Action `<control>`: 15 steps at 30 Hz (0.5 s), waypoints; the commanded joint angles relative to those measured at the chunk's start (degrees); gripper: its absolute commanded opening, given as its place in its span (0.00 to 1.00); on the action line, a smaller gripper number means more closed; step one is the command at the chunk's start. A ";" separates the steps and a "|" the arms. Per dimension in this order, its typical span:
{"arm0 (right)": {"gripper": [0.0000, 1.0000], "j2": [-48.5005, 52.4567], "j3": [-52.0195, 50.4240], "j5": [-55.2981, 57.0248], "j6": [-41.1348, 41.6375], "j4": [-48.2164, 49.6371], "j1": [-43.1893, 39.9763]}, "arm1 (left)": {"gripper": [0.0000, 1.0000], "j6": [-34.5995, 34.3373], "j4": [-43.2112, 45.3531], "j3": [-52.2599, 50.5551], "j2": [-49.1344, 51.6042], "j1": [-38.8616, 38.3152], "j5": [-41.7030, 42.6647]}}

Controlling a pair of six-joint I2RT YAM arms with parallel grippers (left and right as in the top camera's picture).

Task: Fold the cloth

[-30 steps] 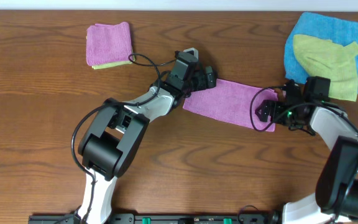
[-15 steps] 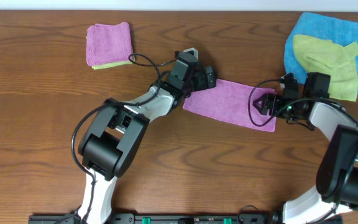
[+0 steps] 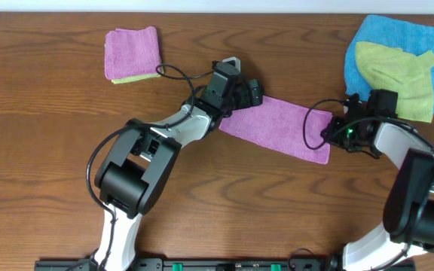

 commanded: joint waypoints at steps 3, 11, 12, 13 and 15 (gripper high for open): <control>0.02 3.23 -1.86 8.98 0.83 -3.74 0.17 | 0.95 0.66 0.09 0.72 0.39 0.24 -1.44; 0.02 -2.84 3.02 10.01 0.79 -10.29 0.17 | 0.95 0.63 0.04 1.03 -2.29 2.64 -0.90; 0.01 -4.02 3.61 9.97 0.81 -11.02 0.17 | 0.95 0.61 0.02 1.03 -2.71 2.89 0.17; 0.01 -5.18 4.11 9.81 0.92 -11.87 0.24 | 0.95 0.61 -0.17 1.03 -3.10 3.10 1.55; 0.01 -6.75 4.42 9.66 1.95 -12.76 0.50 | 0.95 0.66 -1.20 1.03 -3.91 3.30 2.51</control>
